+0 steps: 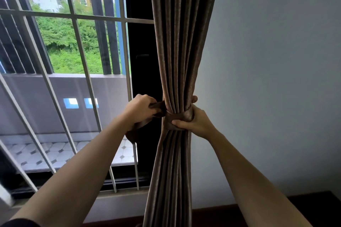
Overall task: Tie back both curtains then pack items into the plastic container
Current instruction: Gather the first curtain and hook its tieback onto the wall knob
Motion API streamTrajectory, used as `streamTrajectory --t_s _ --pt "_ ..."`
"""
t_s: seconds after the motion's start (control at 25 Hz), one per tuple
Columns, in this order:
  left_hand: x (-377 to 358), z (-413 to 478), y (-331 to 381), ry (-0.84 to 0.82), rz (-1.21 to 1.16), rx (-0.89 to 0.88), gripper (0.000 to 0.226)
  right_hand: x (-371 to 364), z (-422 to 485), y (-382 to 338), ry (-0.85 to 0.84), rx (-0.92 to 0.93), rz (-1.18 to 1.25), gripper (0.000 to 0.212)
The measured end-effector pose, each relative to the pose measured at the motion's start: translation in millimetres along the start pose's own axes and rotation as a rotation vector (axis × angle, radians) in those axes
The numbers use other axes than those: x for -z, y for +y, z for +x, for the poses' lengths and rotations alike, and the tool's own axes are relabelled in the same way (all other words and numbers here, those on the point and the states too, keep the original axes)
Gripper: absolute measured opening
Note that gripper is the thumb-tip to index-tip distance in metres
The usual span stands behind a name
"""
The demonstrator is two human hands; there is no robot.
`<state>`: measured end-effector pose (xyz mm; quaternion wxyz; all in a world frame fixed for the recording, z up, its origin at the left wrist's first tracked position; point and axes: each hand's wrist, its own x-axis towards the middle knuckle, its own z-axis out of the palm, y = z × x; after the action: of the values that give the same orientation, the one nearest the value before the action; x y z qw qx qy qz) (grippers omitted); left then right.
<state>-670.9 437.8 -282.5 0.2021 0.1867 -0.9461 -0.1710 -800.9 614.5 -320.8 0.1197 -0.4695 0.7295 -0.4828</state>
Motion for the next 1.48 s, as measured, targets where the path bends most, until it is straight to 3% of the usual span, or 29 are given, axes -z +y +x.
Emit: streamTrajectory --t_s 0.08,0.2,0.4,0.64,0.8,0.92,1.0,1.12,1.24,1.36,1.48 --pt "8.6 2.6 -3.3 0.065 0.043 0.009 0.02 -2.4 -1.8 -2.7 0.025 0.041 -0.003 0.064" --pt "15.4 2.4 -3.6 -0.015 0.119 0.011 0.018 -12.1 -1.1 -3.1 0.013 0.011 0.009 0.056" --pt "14.8 -1.1 1.7 0.012 0.155 0.047 0.045 -20.6 5.0 -7.6 0.118 0.029 -0.049 0.066" --pt "19.3 -35.3 -0.7 -0.079 0.15 -0.023 0.05 -36.5 -20.8 -3.3 0.384 0.048 -0.266 0.077" --pt "42.1 -47.4 4.0 -0.019 0.132 0.04 0.039 -24.0 -10.0 -20.5 0.272 0.008 -0.224 0.073" --pt "49.2 -48.2 14.6 -0.079 0.111 -0.034 0.034 -20.0 -9.2 -24.6 0.222 -0.036 -0.172 0.071" --pt "37.6 -51.0 26.1 -0.127 0.048 -0.105 0.038 -16.9 -12.2 -21.1 0.177 -0.093 -0.019 0.068" --pt "14.6 -54.2 41.7 -0.129 -0.028 -0.128 0.04 -8.1 -14.7 -13.1 0.066 -0.175 0.363 0.043" --pt "3.2 -49.4 53.4 -0.135 -0.208 -0.025 0.026 4.1 -13.8 -9.6 -0.044 -0.197 0.691 0.026" --pt "-1.4 -40.5 60.1 -0.143 -0.375 0.093 0.03 13.0 -15.3 -10.4 -0.192 -0.098 0.444 0.023" --pt "-2.1 -36.8 61.8 -0.102 -0.2 0.009 0.021 15.4 -16.5 -18.8 -0.213 -0.038 0.104 0.032"
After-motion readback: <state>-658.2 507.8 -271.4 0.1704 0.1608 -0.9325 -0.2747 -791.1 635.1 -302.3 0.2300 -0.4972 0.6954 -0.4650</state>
